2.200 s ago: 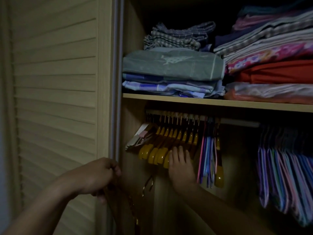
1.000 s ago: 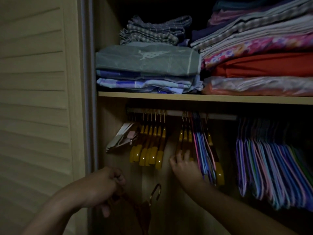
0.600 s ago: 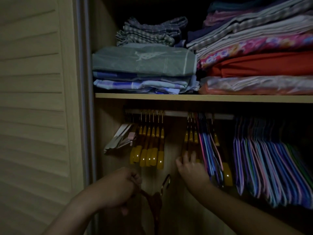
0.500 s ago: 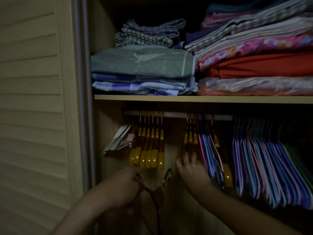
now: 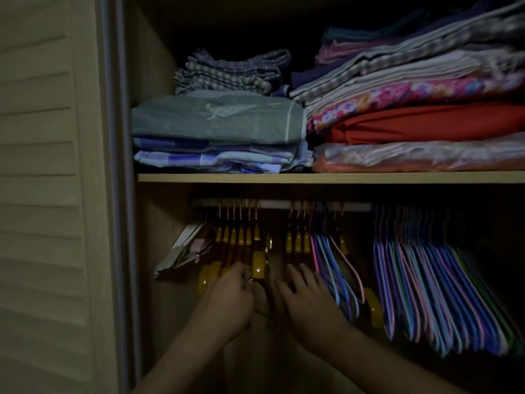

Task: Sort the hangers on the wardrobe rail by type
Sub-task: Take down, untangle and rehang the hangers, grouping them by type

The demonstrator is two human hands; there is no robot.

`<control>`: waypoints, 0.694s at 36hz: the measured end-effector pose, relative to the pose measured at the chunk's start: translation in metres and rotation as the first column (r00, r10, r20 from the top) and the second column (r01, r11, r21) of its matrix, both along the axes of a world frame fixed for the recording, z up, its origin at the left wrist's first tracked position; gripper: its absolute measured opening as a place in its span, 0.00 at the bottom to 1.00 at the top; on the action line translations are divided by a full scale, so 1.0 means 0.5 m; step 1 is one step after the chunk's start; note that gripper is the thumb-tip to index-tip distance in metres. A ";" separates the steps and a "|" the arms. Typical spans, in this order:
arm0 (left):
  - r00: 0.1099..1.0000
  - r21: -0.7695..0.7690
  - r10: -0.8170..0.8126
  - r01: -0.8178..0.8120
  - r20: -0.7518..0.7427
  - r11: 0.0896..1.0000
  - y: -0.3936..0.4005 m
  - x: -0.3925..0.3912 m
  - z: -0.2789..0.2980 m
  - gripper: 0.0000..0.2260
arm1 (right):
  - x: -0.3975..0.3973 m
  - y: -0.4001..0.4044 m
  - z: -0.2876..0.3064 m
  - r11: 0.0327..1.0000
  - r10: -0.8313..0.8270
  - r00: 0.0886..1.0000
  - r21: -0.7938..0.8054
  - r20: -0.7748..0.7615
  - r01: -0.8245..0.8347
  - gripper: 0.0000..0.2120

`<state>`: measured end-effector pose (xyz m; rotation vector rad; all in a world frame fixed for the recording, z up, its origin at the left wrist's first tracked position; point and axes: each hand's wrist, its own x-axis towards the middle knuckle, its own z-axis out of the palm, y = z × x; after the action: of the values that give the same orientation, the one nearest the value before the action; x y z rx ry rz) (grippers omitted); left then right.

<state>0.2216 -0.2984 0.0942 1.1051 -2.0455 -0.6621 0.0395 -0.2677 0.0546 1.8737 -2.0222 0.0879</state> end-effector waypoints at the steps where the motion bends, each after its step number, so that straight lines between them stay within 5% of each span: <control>1: 1.000 -0.003 0.001 -0.001 -0.005 1.000 -0.003 0.000 -0.002 0.05 | 0.002 0.010 0.006 1.000 0.021 1.000 -0.023 0.012 -0.021 0.36; 16: 0.996 0.143 -0.047 0.057 -0.072 0.988 0.018 0.033 -0.078 0.06 | -0.028 0.028 0.035 0.977 0.066 0.997 -0.205 0.031 -0.058 0.27; 25: 0.998 -0.061 0.006 -0.010 -0.065 0.998 -0.022 -0.034 -0.015 0.04 | -0.054 0.022 0.056 0.973 0.013 0.997 -0.229 0.071 0.004 0.25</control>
<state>0.2048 -0.3097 0.0865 1.0424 -1.9920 -0.6194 0.0128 -0.2568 0.0827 1.7527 -1.9606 0.3795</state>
